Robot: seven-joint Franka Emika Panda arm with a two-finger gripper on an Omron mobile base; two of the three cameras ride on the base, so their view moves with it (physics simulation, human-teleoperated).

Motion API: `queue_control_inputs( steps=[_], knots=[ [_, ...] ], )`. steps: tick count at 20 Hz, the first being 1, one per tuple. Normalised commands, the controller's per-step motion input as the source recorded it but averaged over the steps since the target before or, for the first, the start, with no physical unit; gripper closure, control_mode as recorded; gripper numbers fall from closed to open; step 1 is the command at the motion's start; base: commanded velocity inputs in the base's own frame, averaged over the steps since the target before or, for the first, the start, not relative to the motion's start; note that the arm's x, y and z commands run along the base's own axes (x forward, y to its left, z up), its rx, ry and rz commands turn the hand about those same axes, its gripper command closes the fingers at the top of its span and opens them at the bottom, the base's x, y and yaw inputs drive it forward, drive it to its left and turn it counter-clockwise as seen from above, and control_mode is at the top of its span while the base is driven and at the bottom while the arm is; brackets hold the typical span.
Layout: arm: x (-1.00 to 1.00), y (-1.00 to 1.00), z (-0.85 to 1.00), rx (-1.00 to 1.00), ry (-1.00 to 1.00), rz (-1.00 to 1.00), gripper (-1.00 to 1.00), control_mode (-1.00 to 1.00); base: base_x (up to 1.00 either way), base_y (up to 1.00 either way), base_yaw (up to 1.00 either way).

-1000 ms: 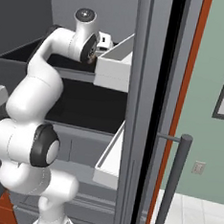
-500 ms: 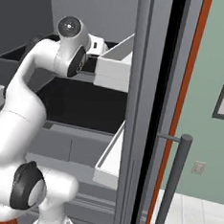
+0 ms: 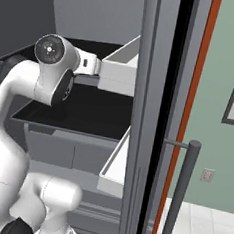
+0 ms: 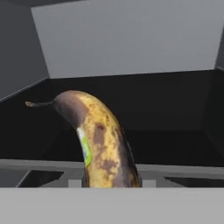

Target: Pick the banana and peach from the fridge and place them inside the tupperware on the counter.

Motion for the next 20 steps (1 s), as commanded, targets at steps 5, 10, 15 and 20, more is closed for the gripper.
queue_control_inputs(
  steps=[5,10,15,20],
  knots=[
    [-0.86,0.00,0.24,0.04,0.07,0.00,1.00,-1.00,0.00,0.00,0.00],
    [-0.85,0.00,0.02,0.00,0.11,0.00,1.00,-1.00,0.00,0.00,0.00],
    [-0.84,0.00,0.00,0.00,0.10,-0.04,1.00,-1.00,0.00,0.00,0.00],
    [-0.19,0.01,-0.02,0.00,0.00,-0.02,1.00,1.00,-0.80,0.06,-0.06]
  ],
)
